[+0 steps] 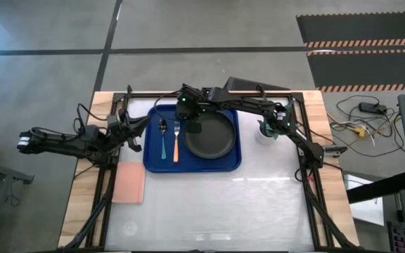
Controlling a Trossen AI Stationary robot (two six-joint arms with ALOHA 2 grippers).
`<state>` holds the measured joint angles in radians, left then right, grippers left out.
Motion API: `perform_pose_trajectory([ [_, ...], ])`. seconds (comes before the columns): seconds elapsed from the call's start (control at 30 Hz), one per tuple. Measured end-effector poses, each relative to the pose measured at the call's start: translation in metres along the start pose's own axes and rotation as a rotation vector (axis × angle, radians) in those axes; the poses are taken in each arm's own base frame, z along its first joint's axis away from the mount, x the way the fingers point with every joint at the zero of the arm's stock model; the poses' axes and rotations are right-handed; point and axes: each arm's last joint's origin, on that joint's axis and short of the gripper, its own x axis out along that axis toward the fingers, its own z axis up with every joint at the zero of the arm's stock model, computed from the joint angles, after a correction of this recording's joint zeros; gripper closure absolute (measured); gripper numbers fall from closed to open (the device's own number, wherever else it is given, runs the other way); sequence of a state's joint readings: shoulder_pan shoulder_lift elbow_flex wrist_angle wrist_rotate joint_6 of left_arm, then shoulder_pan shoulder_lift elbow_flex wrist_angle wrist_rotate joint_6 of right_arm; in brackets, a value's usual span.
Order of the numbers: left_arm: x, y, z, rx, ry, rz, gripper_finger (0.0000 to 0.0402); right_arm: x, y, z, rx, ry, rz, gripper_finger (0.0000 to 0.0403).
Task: Pick and place plate/cup/fork/spoon on tray
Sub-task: Put the green cup on the blue serving tray to the top left of the black plate
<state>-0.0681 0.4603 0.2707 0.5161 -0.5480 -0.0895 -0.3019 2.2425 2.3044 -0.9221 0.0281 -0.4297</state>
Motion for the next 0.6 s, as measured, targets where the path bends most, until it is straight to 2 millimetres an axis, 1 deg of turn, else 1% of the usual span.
perform_pose_trajectory([
  [0.1,0.0000,0.0000,0.0000,0.000,0.000,0.000,0.0402,0.0019,0.0001,-0.0001,0.008,-0.006,-0.004,0.0393],
  [0.2,-0.0001,-0.0001,0.0001,-0.001,0.000,-0.007,0.0402,0.0027,0.0000,0.0001,0.010,-0.012,-0.006,0.0383],
  [0.6,-0.0001,-0.0001,0.0001,-0.001,0.000,-0.006,0.0402,0.0020,-0.0032,0.0025,0.028,-0.032,-0.044,0.0301],
])
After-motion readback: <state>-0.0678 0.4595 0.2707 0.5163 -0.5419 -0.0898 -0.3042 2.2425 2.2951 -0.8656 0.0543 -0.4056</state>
